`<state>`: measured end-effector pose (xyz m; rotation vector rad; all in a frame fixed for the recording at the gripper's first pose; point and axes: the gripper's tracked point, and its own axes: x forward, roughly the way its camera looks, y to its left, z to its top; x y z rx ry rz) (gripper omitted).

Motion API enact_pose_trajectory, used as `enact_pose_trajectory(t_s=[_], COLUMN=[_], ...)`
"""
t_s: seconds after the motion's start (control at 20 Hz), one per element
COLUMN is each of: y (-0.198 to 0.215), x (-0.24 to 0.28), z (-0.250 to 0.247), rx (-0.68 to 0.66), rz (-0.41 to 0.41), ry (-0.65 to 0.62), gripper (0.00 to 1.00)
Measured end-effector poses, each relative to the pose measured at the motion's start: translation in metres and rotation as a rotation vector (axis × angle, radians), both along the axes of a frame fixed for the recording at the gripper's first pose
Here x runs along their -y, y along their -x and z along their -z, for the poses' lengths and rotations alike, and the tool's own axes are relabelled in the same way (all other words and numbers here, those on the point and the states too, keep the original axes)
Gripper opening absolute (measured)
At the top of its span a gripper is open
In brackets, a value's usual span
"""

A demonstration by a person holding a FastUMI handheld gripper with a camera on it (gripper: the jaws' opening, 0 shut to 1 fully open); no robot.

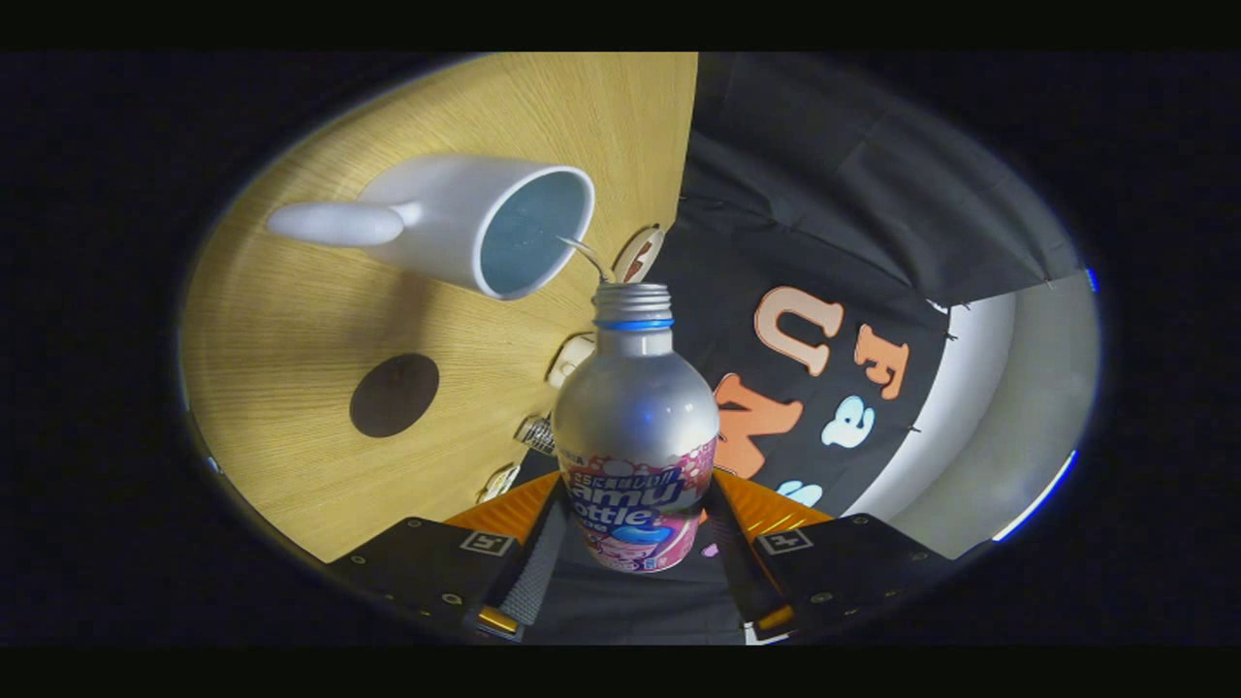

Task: Take the bottle from table, then pour the juice into the cup, finally place the bottle on the coaster

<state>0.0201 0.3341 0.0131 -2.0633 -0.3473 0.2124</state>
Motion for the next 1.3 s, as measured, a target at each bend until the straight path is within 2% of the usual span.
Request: enact_pose_trajectory(t_s=[1.3], y=[-0.0028], x=[0.0022], z=[-0.0077], rx=[0.036], rz=[0.013], ry=[0.062], gripper=[0.75])
